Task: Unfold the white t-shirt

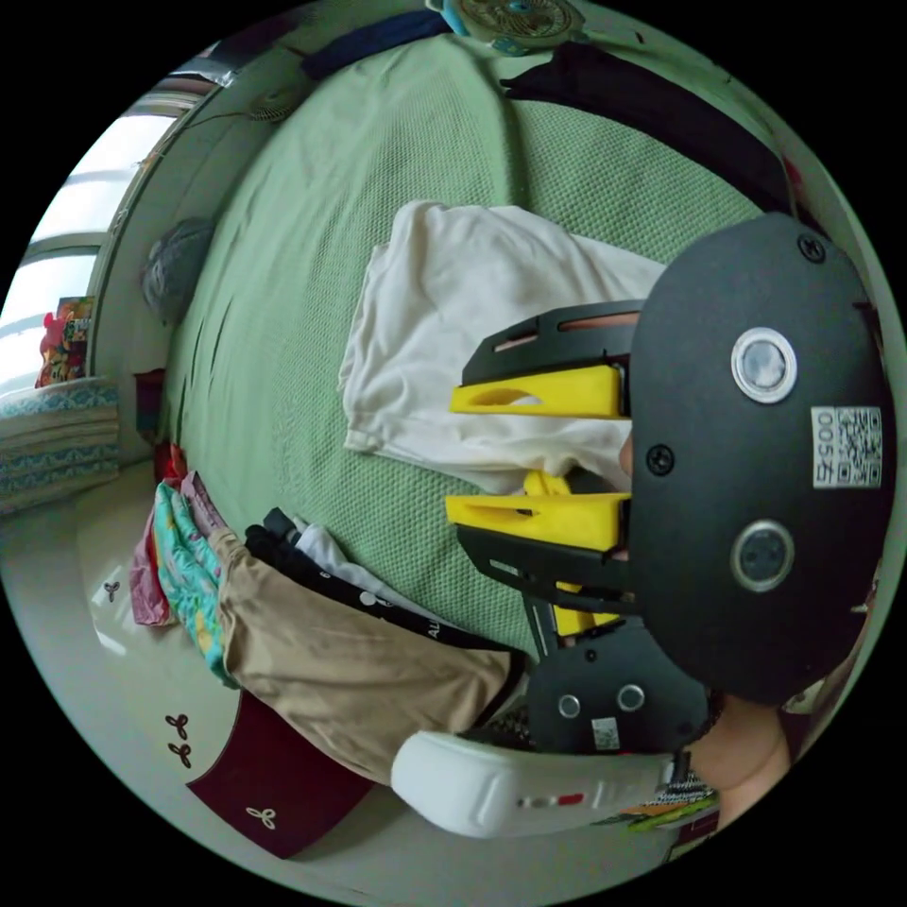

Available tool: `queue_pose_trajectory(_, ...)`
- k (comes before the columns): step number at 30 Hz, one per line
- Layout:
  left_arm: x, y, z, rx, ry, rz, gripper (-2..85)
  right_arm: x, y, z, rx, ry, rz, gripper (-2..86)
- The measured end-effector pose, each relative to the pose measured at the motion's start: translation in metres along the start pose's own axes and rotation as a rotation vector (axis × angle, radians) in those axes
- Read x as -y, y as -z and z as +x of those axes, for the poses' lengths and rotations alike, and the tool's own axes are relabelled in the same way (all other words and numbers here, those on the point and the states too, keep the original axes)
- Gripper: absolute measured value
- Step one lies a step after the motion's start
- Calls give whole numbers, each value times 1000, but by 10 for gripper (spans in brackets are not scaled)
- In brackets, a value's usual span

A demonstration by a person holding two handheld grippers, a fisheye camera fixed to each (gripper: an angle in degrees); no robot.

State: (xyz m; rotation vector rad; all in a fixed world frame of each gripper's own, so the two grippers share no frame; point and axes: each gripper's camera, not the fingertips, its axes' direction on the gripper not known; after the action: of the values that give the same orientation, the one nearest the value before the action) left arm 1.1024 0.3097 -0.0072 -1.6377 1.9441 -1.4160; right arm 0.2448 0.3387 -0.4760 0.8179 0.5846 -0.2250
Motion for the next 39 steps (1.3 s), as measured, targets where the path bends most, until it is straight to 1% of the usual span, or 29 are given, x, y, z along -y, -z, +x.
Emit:
queue_pose_trajectory(4, -1, -1, -4, -39, 20, -7, -3, 1, -13, -3, -48, 17, -65, 116)
queue_pose_trajectory(8, -2, -1, -4, -33, 2, -15, -3, -2, -18, 6, 0, 2, -97, 89)
queue_pose_trajectory(11, -3, -1, -4, -35, -7, -20, -3, -6, -15, 6, -46, 11, -90, 63)
queue_pose_trajectory(14, -5, 2, -5, -49, -6, -15, -2, -10, -7, 11, -50, -18, -61, 11)
queue_pose_trajectory(16, -6, 8, -4, -56, -22, -21, 0, -13, -2, 15, -48, -39, -45, -3)
queue_pose_trajectory(17, -7, 10, -4, -57, -25, -10, 0, -15, 3, 19, -46, -51, -32, -6)
queue_pose_trajectory(19, -12, 21, -6, -27, -2, 69, 4, -19, 9, 27, -45, -79, -21, -7)
queue_pose_trajectory(23, -15, 22, -14, 53, 61, 89, 18, -28, 26, 43, -28, -117, 12, -7)
queue_pose_trajectory(26, -16, 14, -18, 22, 82, 65, 38, -35, 37, 53, -32, -125, 25, -7)
queue_pose_trajectory(28, -17, 8, -20, -21, 117, 67, 67, -38, 43, 58, -36, -132, 34, -8)
queue_pose_trajectory(31, -20, 9, -18, -58, 150, 118, 103, -44, 51, 67, -38, -146, 40, -8)
queue_pose_trajectory(33, -22, 10, -15, -79, 169, 142, 112, -48, 56, 73, -28, -157, 45, -8)
queue_pose_trajectory(35, -22, 8, -9, -77, 176, 141, 112, -52, 63, 79, -17, -164, 50, -8)
queue_pose_trajectory(39, -24, 2, 5, 34, 214, 106, 79, -60, 70, 85, -28, -157, 47, -8)
